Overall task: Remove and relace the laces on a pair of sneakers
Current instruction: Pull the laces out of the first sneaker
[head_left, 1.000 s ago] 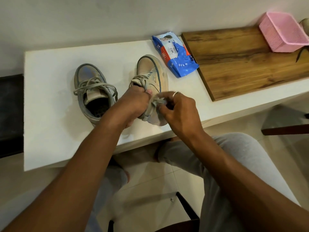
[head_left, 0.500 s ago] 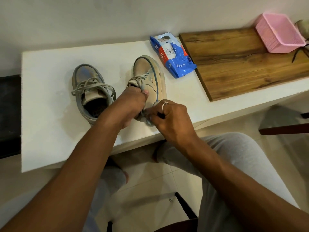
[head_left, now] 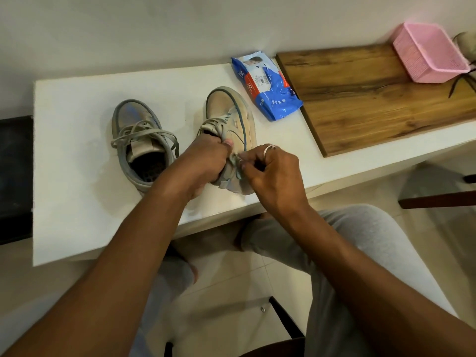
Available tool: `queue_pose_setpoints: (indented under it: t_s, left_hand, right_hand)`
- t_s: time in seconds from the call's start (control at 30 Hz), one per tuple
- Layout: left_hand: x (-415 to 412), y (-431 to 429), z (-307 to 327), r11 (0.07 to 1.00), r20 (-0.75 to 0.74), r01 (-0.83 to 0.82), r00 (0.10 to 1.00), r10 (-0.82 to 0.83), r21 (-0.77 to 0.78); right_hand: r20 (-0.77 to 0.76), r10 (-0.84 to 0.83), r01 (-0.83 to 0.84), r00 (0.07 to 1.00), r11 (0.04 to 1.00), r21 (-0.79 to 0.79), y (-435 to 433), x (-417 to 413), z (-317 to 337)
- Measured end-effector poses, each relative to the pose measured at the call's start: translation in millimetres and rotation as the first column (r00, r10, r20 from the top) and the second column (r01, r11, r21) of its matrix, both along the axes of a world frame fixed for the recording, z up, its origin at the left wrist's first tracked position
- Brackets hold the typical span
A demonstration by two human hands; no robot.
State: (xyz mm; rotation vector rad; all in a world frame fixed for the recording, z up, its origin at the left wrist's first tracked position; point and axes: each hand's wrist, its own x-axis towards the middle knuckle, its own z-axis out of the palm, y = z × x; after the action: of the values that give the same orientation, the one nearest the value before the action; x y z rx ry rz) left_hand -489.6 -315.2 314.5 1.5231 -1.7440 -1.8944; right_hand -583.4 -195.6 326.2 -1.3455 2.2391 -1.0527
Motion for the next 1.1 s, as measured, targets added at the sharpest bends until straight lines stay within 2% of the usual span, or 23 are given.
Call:
queue_pose_setpoints:
  t_s: [0.13, 0.3, 0.43, 0.57, 0.9, 1.1]
  left_hand:
    - [1, -1, 2, 0.998, 0.048, -0.049, 0.998, 0.047, 0.043]
    - [1, 1, 3, 0.999, 0.069, -0.026, 0.997, 0.024, 0.022]
    - [3, 5, 5, 0.999, 0.115, -0.022, 0.993, 0.027, -0.049]
    - [2, 4, 6, 0.994, 0.151, 0.034, 0.988, -0.018, -0.101]
    - [1, 7, 13, 0.983, 0.136, 0.131, 0.984, -0.113, -0.127]
    - [-1, 8, 11, 0.987, 0.151, 0.095, 0.986, -0.074, -0.132]
  right_hand:
    - [-0.016, 0.154, -0.153, 0.988, 0.987, 0.047, 4, 3, 4]
    - [0.097, -0.033, 0.027, 0.995, 0.998, 0.063, -5, -11, 4]
    - [0.107, 0.014, -0.026, 0.994, 0.993, 0.113, 1, -1, 0]
    - [0.115, -0.051, 0.038, 0.992, 0.993, 0.112, -7, -8, 2]
    - [-0.059, -0.059, 0.062, 0.997, 0.997, 0.052, -64, -40, -1]
    - [-0.136, 0.083, -0.062, 0.987, 0.986, 0.152, -80, -51, 6]
